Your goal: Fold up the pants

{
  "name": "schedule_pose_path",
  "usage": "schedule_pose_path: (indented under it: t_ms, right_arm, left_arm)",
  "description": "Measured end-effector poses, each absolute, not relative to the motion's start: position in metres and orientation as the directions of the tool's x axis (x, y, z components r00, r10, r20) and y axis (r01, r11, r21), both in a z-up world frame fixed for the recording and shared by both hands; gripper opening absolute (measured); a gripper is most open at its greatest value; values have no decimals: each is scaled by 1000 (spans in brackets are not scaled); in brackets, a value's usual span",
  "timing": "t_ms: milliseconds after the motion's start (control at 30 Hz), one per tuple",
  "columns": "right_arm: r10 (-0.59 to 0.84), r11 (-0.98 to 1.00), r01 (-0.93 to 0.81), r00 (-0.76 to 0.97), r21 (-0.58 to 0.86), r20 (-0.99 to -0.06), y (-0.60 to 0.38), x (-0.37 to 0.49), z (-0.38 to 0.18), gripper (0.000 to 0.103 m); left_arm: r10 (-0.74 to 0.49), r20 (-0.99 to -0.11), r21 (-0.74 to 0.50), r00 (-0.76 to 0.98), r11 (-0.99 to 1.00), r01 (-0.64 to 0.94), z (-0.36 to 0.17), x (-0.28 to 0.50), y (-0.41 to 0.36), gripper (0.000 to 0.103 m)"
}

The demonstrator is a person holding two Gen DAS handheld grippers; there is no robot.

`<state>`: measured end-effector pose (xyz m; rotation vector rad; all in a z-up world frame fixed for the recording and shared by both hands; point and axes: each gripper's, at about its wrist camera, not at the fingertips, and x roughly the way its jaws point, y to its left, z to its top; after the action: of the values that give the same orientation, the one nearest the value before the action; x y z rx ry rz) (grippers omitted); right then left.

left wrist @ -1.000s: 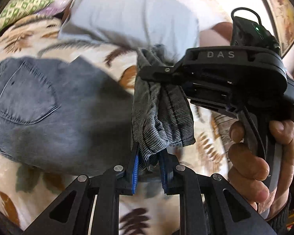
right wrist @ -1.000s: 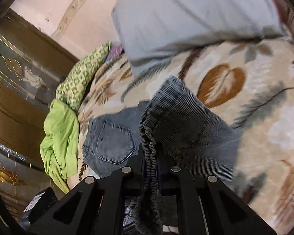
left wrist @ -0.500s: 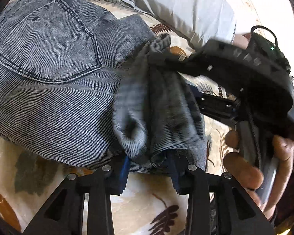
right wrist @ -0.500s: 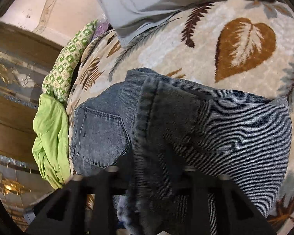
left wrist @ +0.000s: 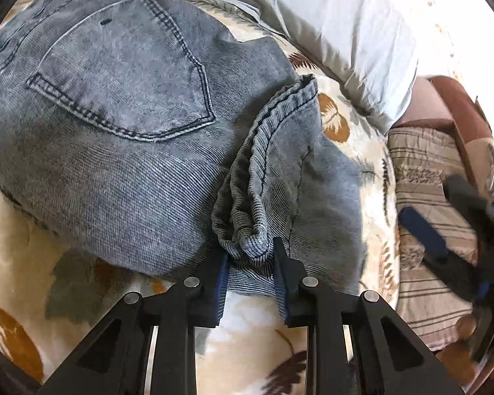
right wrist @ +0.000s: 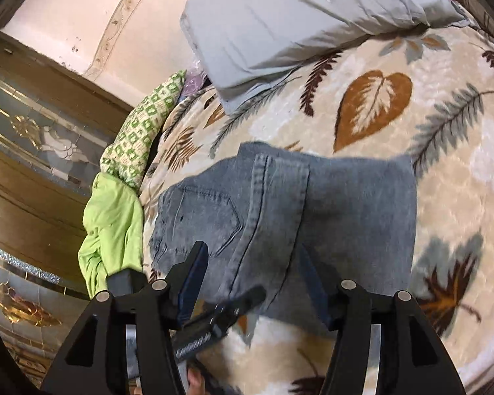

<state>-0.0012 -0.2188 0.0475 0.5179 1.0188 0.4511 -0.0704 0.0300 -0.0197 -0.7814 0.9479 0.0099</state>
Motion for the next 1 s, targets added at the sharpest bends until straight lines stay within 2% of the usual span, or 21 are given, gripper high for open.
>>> schedule_pose_path:
  t_ms: [133, 233, 267, 300, 467, 600, 733, 767, 867, 1000]
  right_arm:
    - [598, 780, -153, 469, 607, -650, -208, -20, 63, 59]
    - [602, 782, -200, 491, 590, -630, -195, -36, 81, 65]
    - [607, 779, -215, 493, 589, -623, -190, -41, 85, 66]
    - [611, 777, -227, 493, 587, -619, -185, -43, 88, 66]
    - [627, 774, -281, 466, 567, -625, -156, -54, 96, 66]
    - [633, 772, -288, 436, 567, -640, -144, -57, 87, 66]
    - [634, 772, -287, 417, 568, -651, -141, -56, 79, 66]
    - [634, 772, -285, 415, 568, -653, -140, -55, 77, 66]
    - [632, 774, -275, 410, 571, -658, -140, -52, 71, 66]
    - [632, 773, -265, 399, 577, -664, -139, -46, 63, 66]
  left_arm:
    - [-279, -705, -603, 651, 719, -345, 3, -95, 43, 32]
    - [-231, -656, -656, 719, 646, -391, 23, -140, 63, 47]
    - [-204, -649, -670, 733, 610, -423, 25, -157, 72, 54]
    - [-165, -649, -686, 743, 550, -476, 26, -180, 88, 57]
    - [-75, -606, -755, 792, 368, -543, 19, -228, 137, 61]
    - [-75, -595, -793, 800, 219, -569, -11, -236, 170, 60]
    - [-67, -609, -781, 791, 227, -582, -26, -219, 185, 59]
    - [-67, -613, -778, 787, 222, -587, -30, -213, 187, 58]
    - [-62, -662, -742, 747, 195, -641, -48, -185, 195, 46]
    - [-53, -672, -737, 739, 149, -659, -62, -173, 200, 44]
